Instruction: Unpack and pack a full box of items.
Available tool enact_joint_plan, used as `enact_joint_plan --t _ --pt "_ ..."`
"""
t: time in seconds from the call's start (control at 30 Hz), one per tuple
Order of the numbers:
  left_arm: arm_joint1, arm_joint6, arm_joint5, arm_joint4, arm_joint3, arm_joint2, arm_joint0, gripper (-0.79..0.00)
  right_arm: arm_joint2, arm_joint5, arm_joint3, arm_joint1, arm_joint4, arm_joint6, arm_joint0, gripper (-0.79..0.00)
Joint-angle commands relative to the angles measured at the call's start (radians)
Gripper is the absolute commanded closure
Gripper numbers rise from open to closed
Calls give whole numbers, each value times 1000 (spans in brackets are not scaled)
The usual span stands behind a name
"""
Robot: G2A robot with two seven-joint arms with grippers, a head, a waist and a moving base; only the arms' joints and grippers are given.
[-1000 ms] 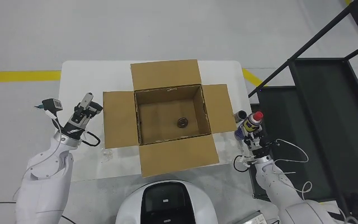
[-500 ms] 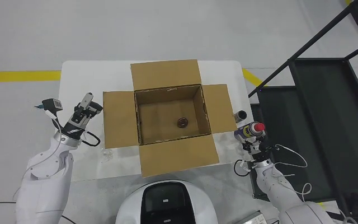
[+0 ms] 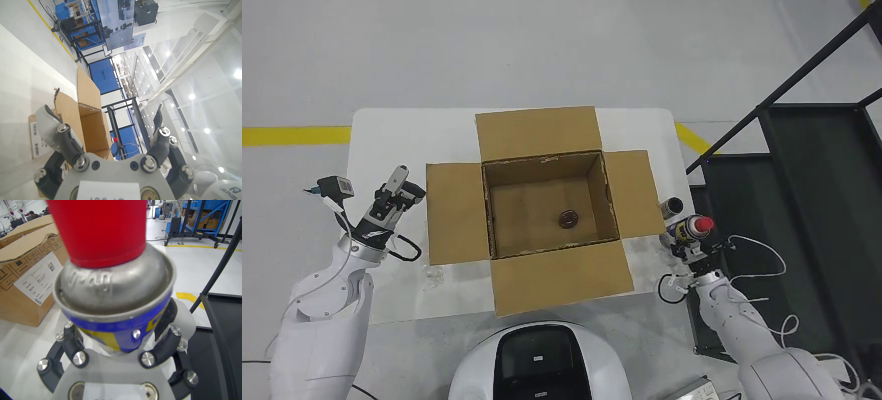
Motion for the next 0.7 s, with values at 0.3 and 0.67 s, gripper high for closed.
enact_joint_plan --t 0.3,0.67 --pt "0 0 0 0 0 0 0 -785 15 -18 7 15 20 24 31 -785" --pt "0 0 0 0 0 0 0 -785 0 2 -25 35 -43 -90 -43 -785"
